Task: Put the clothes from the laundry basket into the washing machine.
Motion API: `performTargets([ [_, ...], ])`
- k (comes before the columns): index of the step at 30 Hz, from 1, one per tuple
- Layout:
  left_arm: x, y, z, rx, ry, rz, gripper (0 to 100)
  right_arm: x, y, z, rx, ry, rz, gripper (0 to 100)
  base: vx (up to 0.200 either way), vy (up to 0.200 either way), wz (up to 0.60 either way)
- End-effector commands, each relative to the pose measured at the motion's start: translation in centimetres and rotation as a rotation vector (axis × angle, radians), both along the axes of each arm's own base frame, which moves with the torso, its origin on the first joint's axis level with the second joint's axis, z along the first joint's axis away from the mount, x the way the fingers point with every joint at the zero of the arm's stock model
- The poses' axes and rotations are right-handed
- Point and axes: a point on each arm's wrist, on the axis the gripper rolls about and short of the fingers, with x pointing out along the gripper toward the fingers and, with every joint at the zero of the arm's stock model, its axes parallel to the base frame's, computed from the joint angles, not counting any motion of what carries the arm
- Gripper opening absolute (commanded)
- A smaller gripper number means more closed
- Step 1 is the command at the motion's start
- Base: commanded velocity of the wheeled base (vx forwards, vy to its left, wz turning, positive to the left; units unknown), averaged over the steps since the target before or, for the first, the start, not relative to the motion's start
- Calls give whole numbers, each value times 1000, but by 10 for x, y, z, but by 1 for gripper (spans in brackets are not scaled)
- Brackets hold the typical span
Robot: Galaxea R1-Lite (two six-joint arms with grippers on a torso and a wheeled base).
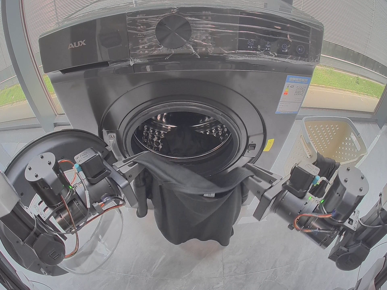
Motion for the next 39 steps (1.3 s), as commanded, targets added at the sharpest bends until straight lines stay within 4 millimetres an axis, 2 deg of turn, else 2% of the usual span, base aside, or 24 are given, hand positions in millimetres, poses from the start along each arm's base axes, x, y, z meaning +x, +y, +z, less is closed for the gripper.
performTargets([
  [1,10,-12,-10,10,28,-22,0,-11,8,-32,-92,101,52,100,0,0,0],
  [5,17,-19,-10,3,19,3,0,-23,15,-64,-200,197,118,100,0,0,0],
  [16,20,-26,-5,-18,0,9,0,-26,19,-91,-279,272,174,100,0,0,0],
  [20,17,-31,-4,-19,-2,-11,0,-12,28,-92,-258,244,158,100,0,0,0],
  [24,13,-33,-1,-26,-10,-25,0,16,32,-94,-240,204,132,100,0,0,0],
  [27,13,-33,1,-31,-18,-25,0,24,34,-96,-242,194,139,100,0,0,0],
  [28,13,-33,3,-35,-22,-25,0,33,38,-99,-239,190,150,100,0,0,0],
  [39,11,-33,12,-57,-53,-30,0,65,68,-120,-211,155,203,100,0,0,0],
])
